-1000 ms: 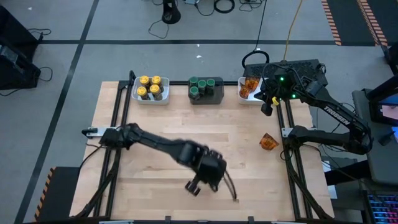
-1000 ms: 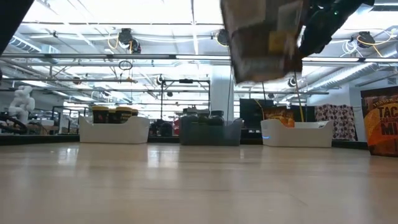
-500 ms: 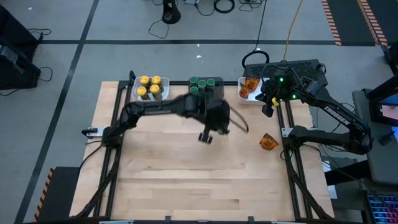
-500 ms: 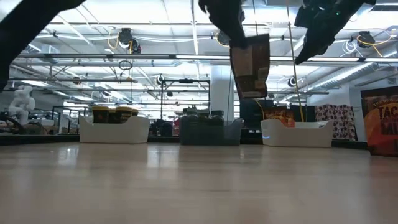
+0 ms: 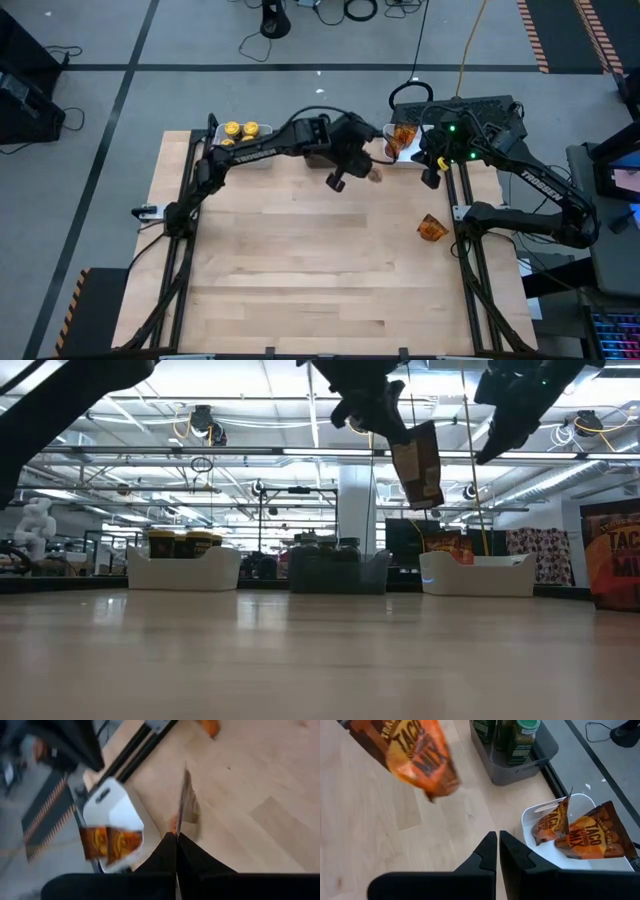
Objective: Sort spices by type
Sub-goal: Put the bottom orange seasoning pack into the right white bin
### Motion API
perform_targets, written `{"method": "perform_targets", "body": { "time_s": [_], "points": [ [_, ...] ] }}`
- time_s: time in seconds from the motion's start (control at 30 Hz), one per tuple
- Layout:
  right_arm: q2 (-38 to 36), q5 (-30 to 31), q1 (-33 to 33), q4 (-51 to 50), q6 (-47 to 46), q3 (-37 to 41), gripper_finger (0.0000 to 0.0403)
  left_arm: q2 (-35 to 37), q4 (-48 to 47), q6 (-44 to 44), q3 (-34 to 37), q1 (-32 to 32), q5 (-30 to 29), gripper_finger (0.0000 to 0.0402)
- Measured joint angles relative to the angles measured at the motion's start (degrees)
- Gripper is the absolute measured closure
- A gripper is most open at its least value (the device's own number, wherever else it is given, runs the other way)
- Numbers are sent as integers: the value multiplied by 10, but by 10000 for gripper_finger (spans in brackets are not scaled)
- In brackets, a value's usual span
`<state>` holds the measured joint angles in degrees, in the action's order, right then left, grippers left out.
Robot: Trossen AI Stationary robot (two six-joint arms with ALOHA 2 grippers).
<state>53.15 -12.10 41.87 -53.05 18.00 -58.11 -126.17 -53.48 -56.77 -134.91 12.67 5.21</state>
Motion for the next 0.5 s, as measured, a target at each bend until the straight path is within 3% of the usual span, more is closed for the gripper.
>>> {"method": "perform_targets", "body": {
  "time_s": [0.27,0.5],
  "points": [
    [0,0,0,-9,11,0,403,-8,-33,-179,1,9,118,401],
    [0,0,1,3,12,13,403,-58,-74,-187,4,3,131,401]
  ]
}}
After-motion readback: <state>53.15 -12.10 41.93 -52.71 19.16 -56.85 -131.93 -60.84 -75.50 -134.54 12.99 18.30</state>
